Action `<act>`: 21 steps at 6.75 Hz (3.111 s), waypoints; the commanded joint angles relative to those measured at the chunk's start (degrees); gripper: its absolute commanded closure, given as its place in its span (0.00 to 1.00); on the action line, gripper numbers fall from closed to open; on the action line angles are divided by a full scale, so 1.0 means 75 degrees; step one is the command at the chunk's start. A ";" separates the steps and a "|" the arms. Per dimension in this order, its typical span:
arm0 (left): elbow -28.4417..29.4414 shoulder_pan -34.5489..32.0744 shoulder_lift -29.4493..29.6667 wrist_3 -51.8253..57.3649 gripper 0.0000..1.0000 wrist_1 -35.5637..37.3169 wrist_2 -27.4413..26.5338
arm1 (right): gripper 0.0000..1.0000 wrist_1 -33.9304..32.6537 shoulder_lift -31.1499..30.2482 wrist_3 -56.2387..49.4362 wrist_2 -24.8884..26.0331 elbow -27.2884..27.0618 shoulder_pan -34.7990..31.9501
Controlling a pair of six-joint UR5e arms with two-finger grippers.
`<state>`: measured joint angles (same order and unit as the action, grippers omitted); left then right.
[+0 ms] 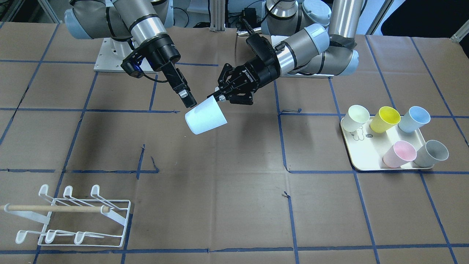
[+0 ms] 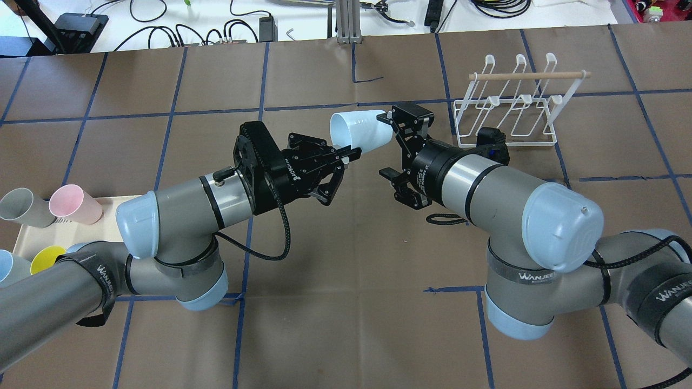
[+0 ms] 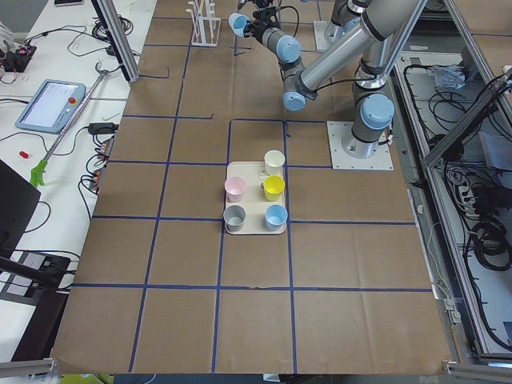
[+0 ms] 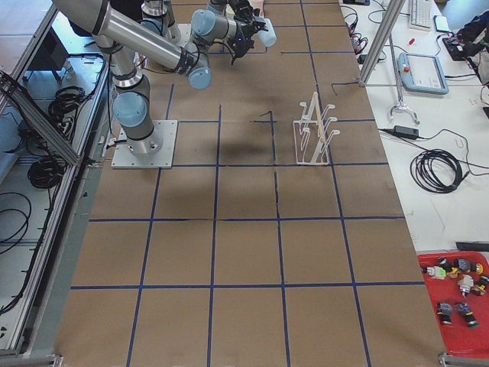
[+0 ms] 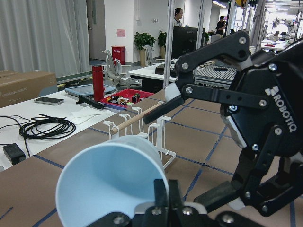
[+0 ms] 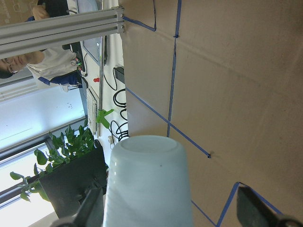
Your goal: Transfer IKEA cup to right arm and place on rack
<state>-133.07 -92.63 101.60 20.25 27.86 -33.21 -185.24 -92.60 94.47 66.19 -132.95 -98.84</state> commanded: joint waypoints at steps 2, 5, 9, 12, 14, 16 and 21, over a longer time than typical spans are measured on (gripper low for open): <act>0.0000 -0.0001 0.0000 -0.0004 0.99 0.0000 -0.0002 | 0.00 0.0065 0.0334 0.0002 -0.0001 0.0381 -0.0005; 0.0012 -0.0001 0.0000 -0.0016 0.98 0.0000 -0.0002 | 0.00 0.0089 0.0615 0.0002 -0.0013 0.0604 -0.0016; 0.0000 -0.0001 0.0000 -0.0016 0.98 0.0000 -0.0013 | 0.00 0.0089 0.0921 0.0002 0.0011 0.0769 -0.0192; 0.0000 -0.0001 -0.0012 -0.0016 0.98 0.0000 -0.0002 | 0.00 0.0100 0.0921 -0.0010 -0.0001 0.0757 -0.0192; 0.0000 -0.0001 -0.0012 -0.0016 0.97 0.0000 -0.0013 | 0.00 0.0100 0.0921 0.0001 0.0022 0.0757 -0.0192; 0.0012 0.0011 -0.0012 -0.0016 0.97 0.0000 -0.0013 | 0.04 0.0100 0.0921 0.0013 0.0034 0.0781 -0.0192; 0.0012 0.0011 -0.0024 -0.0028 0.96 0.0012 -0.0013 | 0.20 0.0136 0.0921 0.0013 0.0034 0.0910 -0.0192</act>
<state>-132.99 -92.55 101.43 20.11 27.95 -33.31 -184.23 -85.69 94.66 66.45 -126.06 -100.28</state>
